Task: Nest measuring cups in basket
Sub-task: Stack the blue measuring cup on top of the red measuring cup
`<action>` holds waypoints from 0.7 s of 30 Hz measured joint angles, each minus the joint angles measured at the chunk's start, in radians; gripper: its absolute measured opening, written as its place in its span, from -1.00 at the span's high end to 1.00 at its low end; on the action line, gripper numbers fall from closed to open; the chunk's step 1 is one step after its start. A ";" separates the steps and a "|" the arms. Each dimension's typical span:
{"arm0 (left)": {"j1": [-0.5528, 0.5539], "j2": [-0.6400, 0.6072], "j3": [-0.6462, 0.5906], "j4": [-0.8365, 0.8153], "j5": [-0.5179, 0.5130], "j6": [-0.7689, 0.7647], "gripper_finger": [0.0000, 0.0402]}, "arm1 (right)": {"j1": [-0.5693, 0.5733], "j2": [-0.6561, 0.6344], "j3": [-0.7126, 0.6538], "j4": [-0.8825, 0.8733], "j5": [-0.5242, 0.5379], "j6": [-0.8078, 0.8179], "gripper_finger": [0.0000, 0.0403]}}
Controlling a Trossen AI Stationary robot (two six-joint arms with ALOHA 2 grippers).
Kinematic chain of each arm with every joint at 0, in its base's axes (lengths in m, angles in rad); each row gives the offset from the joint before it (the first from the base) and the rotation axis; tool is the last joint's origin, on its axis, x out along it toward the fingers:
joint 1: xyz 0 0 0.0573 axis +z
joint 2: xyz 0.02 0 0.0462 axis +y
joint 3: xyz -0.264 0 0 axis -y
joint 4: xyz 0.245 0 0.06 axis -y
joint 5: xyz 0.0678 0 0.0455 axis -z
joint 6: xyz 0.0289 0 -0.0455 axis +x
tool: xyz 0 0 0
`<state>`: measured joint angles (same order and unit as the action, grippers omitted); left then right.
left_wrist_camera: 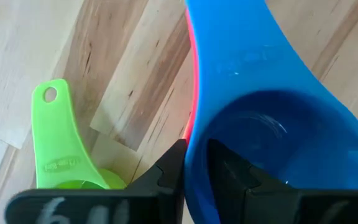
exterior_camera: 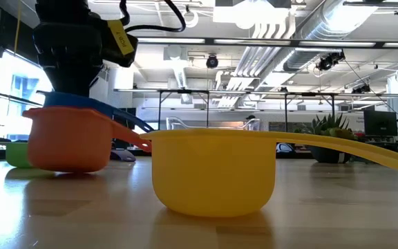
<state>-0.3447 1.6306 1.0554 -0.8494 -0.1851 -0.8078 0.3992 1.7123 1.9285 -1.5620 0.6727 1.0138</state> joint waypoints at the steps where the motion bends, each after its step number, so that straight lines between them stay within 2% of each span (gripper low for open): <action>1: 0.000 0.000 0.000 0.000 0.001 0.000 0.70 | 0.000 0.000 0.000 0.000 0.000 0.000 0.56; 12: 0.000 0.000 0.000 0.002 0.027 -0.001 0.58 | 0.000 0.000 0.000 0.002 0.000 0.000 0.56; 21: 0.000 0.000 0.000 0.002 0.046 0.000 0.41 | 0.000 0.000 0.000 0.003 0.000 0.010 0.56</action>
<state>-0.3447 1.6302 1.0554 -0.8474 -0.1387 -0.8078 0.3992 1.7123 1.9285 -1.5589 0.6731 1.0239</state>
